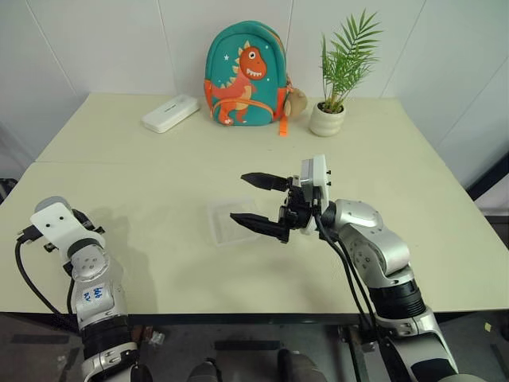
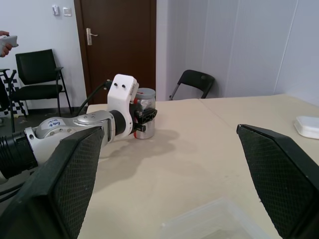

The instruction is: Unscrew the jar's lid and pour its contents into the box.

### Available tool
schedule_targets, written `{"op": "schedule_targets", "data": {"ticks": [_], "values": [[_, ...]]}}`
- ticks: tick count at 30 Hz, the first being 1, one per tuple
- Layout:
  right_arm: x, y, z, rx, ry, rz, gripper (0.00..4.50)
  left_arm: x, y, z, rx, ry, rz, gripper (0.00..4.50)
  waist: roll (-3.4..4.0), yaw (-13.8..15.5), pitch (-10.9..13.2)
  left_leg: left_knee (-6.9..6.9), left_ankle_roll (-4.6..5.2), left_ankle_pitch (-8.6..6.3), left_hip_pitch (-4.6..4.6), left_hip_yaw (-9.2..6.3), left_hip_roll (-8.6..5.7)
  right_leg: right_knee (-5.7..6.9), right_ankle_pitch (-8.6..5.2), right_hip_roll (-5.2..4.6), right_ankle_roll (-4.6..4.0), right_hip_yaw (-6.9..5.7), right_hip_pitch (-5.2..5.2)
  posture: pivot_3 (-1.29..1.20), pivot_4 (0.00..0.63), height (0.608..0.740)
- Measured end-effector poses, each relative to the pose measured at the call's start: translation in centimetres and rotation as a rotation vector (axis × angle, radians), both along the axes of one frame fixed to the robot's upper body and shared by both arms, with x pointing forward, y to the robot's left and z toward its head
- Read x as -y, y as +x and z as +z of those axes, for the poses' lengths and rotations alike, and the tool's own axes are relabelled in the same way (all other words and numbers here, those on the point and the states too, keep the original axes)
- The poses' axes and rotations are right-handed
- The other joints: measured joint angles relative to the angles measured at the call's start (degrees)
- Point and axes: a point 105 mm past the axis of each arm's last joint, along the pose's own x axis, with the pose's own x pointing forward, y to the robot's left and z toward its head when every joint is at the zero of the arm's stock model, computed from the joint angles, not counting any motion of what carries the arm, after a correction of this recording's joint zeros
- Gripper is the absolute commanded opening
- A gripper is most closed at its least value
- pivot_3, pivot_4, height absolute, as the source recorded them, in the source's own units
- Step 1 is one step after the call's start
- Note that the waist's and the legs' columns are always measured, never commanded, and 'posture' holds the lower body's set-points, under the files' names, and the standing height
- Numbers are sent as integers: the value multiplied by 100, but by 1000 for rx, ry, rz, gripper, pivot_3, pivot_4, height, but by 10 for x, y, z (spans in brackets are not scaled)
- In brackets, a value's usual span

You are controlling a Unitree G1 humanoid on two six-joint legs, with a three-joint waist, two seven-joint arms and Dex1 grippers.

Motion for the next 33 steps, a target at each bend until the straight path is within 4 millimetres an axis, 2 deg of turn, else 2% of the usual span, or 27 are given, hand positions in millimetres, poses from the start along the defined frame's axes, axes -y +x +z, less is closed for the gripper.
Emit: {"op": "schedule_targets", "data": {"ticks": [4, 8, 11, 13, 16, 20, 23, 26, 30, 33], "values": [[0, 0, 0, 5, -4, -4, 4500, 8, 6, 3, -2, 2, -64, 1927, 0, 15, 0, 0, 0, 0, 0, 0, 0, 0, 0, 0, 0, 0, 0, 0, 150, 740], [1, 2, -1, 9, -10, -20, 4500, 24, 16, 29, 17, 100, -247, 1927, 0, 34, 0, -2, -1, 0, -2, 0, 2, -1, -2, 0, -4, -2, -3, 0, 150, 740], [4, 5, 0, 8, -6, -53, 4500, 47, 23, 64, 35, 243, -493, 1927, 1, 38, 0, -8, -4, -1, -4, 0, 3, -4, -8, 0, -14, -2, -7, 0, 150, 740], [8, 9, 1, 5, -5, -89, 4500, 71, 26, 84, 58, 294, -707, 1927, 1, 44, 1, -10, -5, -2, -7, 0, 3, -6, -15, 0, -27, -3, -10, 0, 150, 740], [13, 13, 4, -11, 10, -125, 4500, 111, 26, 104, 82, 320, -1014, 1927, 2, 55, 1, -12, -4, -2, -10, 0, 4, -12, -19, -1, -35, -3, -11, 0, 150, 740], [15, 13, 17, -27, 50, -131, 4500, 152, 24, 104, 18, 378, -1325, 1927, 6, 42, 4, -13, -3, -2, -13, 0, 5, -13, -20, -1, -36, -3, -15, 0, 150, 740], [12, 11, 33, -8, 91, -115, 4500, 177, 25, 103, -19, 431, -1491, 1927, 11, 22, 7, -14, -2, -2, -13, 0, 6, -10, -20, 1, -36, -3, -17, 0, 150, 740], [9, 11, 40, 11, 93, -120, 4500, 201, 22, 101, -35, 498, -1648, 1927, 12, 18, 7, -14, -1, -3, -17, 1, 7, -11, -20, 1, -34, -3, -19, 0, 150, 740], [0, 20, 41, 14, 36, -160, 4500, 222, 19, 93, -69, 521, -1788, 1927, 15, -5, 9, -14, 0, -2, -35, 1, 7, 6, -15, 1, -16, -3, -43, 0, 150, 740], [-3, 26, 43, 8, 20, -189, 4500, 233, 16, 89, -61, 516, -1860, 1927, 15, -2, 9, -5, 3, 3, -90, 0, 6, 35, -13, 1, -10, -3, -104, 0, 150, 740]]}}
